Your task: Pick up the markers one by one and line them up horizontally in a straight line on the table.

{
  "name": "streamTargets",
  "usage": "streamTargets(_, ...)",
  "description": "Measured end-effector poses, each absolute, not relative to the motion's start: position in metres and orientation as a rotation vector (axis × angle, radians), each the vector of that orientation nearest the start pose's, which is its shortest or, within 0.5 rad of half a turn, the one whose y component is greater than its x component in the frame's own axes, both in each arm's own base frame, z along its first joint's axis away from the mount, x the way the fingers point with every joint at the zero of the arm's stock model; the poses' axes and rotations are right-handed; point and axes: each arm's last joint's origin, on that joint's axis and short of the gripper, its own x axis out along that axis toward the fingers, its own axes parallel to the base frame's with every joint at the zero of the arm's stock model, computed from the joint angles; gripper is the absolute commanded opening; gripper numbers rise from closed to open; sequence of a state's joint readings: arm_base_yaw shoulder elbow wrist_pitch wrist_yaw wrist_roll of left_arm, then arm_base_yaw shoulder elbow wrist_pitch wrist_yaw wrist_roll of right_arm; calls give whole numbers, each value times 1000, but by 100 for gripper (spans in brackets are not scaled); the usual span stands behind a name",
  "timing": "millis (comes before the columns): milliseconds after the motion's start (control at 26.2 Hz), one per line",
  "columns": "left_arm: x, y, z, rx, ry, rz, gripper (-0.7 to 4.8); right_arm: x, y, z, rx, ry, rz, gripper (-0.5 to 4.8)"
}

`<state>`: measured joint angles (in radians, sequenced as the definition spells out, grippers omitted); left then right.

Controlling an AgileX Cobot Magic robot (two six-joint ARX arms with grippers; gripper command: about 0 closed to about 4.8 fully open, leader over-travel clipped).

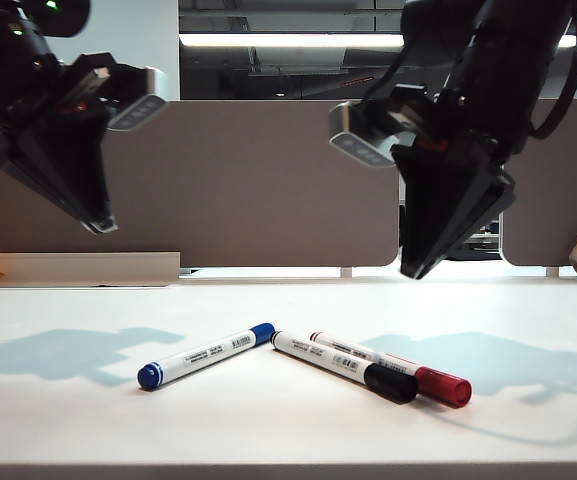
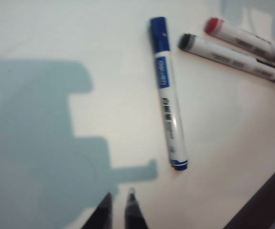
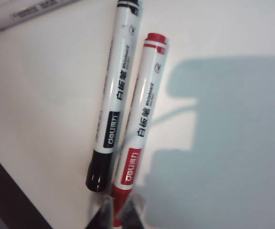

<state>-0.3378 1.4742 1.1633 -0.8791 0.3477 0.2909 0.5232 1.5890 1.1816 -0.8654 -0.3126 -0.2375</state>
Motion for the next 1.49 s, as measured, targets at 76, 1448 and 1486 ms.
streamTargets(76, 261, -112, 257, 272, 1119, -807, 35, 257, 161, 231, -335, 1223, 877, 56)
streamTargets(1448, 267, -156, 225, 514, 1122, -825, -4, 264, 175, 176, -382, 1463, 888, 99)
streamTargets(1486, 267, -156, 225, 514, 1122, -825, -4, 264, 175, 175, -383, 1467, 889, 98)
